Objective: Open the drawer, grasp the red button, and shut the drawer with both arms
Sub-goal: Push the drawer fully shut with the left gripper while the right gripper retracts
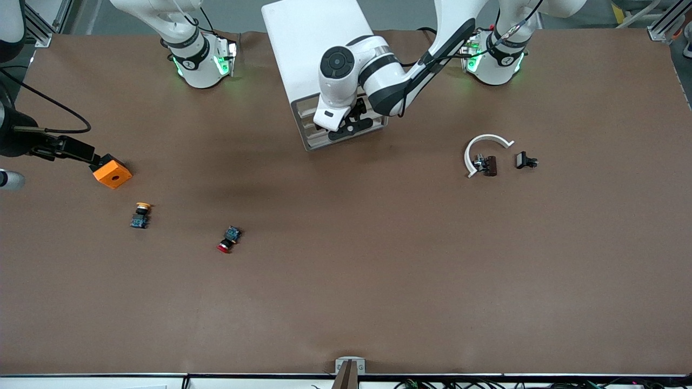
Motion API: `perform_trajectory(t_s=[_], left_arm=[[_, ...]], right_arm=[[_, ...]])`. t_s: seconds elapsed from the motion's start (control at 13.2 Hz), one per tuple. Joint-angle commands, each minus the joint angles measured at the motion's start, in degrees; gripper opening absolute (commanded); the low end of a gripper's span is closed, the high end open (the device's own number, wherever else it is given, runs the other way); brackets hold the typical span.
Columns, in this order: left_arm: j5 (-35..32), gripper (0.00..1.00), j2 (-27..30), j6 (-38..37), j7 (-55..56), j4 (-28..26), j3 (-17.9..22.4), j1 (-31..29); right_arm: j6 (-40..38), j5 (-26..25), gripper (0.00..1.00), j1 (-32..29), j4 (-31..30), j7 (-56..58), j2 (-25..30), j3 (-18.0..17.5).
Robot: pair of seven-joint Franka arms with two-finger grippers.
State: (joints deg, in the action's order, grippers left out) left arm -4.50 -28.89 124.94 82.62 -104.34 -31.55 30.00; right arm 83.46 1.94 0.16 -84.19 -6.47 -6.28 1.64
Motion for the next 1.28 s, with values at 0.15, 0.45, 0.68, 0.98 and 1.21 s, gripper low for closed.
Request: perform_trajectory(t_s=[0.15, 0.45, 0.68, 0.98, 1.21], left_arm=[[0.1, 1.0, 0.5, 0.0, 0.5, 0.7, 1.7, -1.7], [-8.0, 1.0, 2.9, -6.4, 0.2, 3.8, 3.5, -10.5], [-14.3, 1.0, 3.3, -16.4, -1.3, 10.2, 3.6, -17.8], [-18.6, 1.0, 5.4, -21.8, -2.5, 12.0, 3.3, -27.6], [-18.5, 1.0, 6.0, -26.6, -8.1, 16.3, 3.6, -33.1]], right_arm=[[5.2, -3.0, 1.0, -1.0, -12.0, 2.2, 10.4, -1.0], [1.4, -3.0, 1.0, -1.3, -8.1, 3.2, 10.3, -0.8], [1.4, -3.0, 1.0, -1.7, -7.3, 5.9, 10.3, 0.1], [-0.7, -2.5, 1.0, -2.4, -5.1, 5.9, 10.2, 0.2], [-0.7, -2.4, 1.0, -2.5, -5.1, 5.9, 10.1, 0.2]])
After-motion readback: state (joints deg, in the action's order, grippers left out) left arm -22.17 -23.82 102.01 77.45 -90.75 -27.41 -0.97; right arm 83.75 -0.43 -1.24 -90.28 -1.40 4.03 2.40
